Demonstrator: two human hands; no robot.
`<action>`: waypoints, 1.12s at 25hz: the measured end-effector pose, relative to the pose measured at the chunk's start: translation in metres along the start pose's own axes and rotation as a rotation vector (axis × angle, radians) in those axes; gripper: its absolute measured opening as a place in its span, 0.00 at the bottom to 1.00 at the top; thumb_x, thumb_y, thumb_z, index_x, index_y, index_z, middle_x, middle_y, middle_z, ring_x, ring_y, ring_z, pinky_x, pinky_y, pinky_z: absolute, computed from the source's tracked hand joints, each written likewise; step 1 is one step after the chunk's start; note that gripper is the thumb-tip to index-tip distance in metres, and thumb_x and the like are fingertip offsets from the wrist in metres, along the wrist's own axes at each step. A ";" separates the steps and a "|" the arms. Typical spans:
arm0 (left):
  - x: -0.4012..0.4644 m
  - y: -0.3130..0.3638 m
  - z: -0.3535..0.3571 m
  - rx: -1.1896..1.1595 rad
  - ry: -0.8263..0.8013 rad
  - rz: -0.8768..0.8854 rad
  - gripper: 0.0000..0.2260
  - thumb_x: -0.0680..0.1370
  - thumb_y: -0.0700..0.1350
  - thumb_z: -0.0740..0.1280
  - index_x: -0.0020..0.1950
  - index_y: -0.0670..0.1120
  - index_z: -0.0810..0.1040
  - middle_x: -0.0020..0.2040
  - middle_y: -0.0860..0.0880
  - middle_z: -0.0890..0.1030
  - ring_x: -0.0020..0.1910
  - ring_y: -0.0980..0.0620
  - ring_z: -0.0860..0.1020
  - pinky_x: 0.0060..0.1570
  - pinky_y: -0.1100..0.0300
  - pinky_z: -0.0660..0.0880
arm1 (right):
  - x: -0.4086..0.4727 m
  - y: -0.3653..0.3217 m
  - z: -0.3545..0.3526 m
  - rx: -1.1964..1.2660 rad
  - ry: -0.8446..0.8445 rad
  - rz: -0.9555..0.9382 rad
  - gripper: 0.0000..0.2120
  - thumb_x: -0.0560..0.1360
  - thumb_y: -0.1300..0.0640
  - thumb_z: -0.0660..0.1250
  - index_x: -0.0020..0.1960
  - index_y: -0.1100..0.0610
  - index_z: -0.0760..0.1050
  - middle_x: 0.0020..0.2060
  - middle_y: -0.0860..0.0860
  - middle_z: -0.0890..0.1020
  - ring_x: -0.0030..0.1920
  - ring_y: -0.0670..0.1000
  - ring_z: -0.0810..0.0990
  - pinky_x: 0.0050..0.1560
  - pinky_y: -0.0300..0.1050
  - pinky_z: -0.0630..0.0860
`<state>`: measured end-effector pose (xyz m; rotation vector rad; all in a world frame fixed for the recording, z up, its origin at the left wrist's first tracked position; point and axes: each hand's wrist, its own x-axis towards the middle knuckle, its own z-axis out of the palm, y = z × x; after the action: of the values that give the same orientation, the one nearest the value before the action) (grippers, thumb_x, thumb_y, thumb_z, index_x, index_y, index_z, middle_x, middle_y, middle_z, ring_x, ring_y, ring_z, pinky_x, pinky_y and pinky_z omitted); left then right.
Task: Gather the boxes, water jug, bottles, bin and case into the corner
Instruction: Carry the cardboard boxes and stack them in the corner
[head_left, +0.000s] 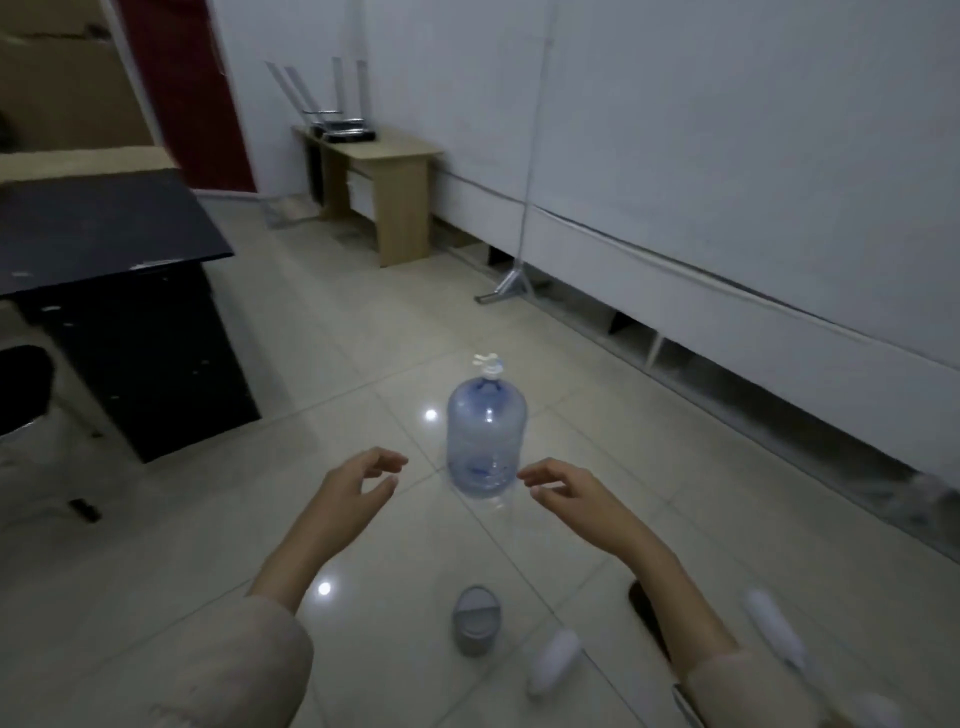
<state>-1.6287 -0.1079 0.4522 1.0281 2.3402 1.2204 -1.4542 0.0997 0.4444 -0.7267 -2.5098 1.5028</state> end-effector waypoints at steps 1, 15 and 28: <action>0.006 0.010 0.018 -0.001 -0.036 0.019 0.09 0.77 0.40 0.63 0.56 0.48 0.77 0.54 0.51 0.79 0.55 0.54 0.74 0.43 0.78 0.65 | -0.013 0.015 -0.015 0.011 0.040 0.032 0.09 0.76 0.61 0.61 0.53 0.50 0.75 0.54 0.51 0.79 0.55 0.51 0.79 0.58 0.43 0.73; 0.051 0.100 0.174 -0.009 -0.620 0.356 0.10 0.76 0.36 0.63 0.50 0.51 0.75 0.49 0.50 0.80 0.53 0.50 0.77 0.46 0.73 0.68 | -0.186 0.109 -0.064 0.195 0.603 0.395 0.10 0.77 0.58 0.60 0.52 0.46 0.76 0.54 0.48 0.80 0.57 0.45 0.77 0.61 0.43 0.73; -0.020 0.168 0.271 0.069 -1.059 0.633 0.10 0.78 0.39 0.60 0.51 0.52 0.76 0.50 0.55 0.79 0.48 0.66 0.73 0.41 0.75 0.66 | -0.336 0.118 0.002 0.336 1.097 0.677 0.11 0.77 0.60 0.61 0.48 0.45 0.75 0.52 0.47 0.79 0.55 0.47 0.76 0.52 0.35 0.72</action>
<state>-1.3874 0.1005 0.4267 1.9063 1.2593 0.4781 -1.1208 -0.0116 0.3869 -1.7928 -1.2093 1.0818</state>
